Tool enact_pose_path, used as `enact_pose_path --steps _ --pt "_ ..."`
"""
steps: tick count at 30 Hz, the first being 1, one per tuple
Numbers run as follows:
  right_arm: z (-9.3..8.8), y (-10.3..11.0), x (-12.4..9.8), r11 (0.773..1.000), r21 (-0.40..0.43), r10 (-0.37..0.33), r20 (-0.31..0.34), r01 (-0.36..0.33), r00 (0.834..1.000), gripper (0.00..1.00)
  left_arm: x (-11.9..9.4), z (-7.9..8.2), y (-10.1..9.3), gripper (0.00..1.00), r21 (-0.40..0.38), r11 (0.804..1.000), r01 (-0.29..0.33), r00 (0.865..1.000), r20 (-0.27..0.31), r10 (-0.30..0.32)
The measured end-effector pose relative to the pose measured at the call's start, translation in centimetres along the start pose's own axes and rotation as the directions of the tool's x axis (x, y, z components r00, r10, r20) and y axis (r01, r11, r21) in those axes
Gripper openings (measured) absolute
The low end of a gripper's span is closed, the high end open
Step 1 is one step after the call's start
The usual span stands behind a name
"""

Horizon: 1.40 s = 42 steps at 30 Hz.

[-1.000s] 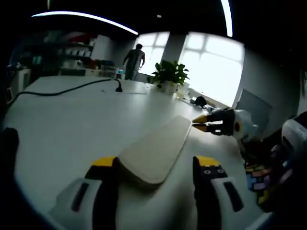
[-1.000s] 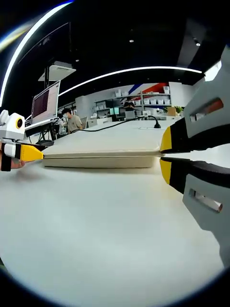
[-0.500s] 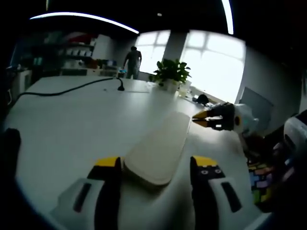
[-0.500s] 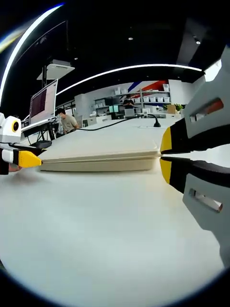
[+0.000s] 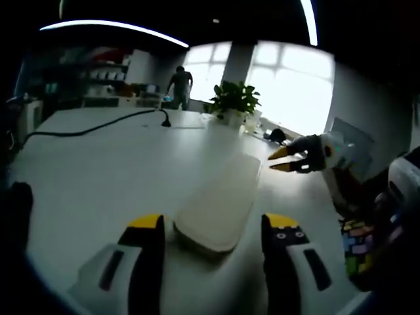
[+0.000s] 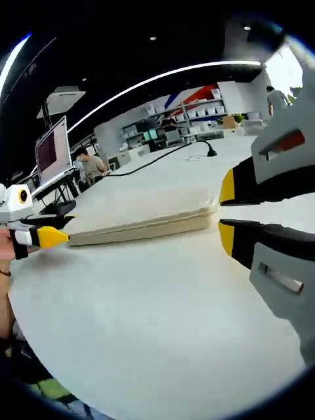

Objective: Arrange the utensils inside the cutlery case until each visible utensil rests in its matching compartment.

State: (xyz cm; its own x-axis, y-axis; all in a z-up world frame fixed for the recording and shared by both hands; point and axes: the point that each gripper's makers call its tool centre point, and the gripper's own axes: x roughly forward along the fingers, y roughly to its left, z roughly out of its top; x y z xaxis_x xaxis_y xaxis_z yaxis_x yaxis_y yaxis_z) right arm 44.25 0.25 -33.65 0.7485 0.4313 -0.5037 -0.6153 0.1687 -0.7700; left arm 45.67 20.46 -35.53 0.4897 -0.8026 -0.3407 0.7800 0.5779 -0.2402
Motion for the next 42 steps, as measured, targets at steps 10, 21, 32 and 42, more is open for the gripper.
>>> enact_pose_path --steps 10,21,32,42 --pt "0.6 -2.2 1.5 0.967 0.121 0.219 0.039 -0.223 0.975 0.13 -3.2 1.4 1.6 0.61 0.142 0.98 -0.14 0.99 0.004 0.141" --pt "0.3 -2.5 4.4 0.834 0.251 0.511 -0.015 -0.491 0.859 0.12 -1.5 2.3 -0.9 0.2 0.116 0.992 -0.046 0.998 0.035 0.042" --pt "1.2 -1.8 5.0 0.741 0.277 0.644 -0.033 -0.612 0.765 0.09 -1.2 1.6 0.5 0.11 0.122 0.983 -0.134 0.991 -0.007 0.136" --pt "1.0 -0.6 4.5 0.695 0.346 0.683 -0.045 -0.63 0.729 0.04 -0.4 1.7 1.3 0.0 0.122 0.968 -0.218 0.976 0.01 0.218"
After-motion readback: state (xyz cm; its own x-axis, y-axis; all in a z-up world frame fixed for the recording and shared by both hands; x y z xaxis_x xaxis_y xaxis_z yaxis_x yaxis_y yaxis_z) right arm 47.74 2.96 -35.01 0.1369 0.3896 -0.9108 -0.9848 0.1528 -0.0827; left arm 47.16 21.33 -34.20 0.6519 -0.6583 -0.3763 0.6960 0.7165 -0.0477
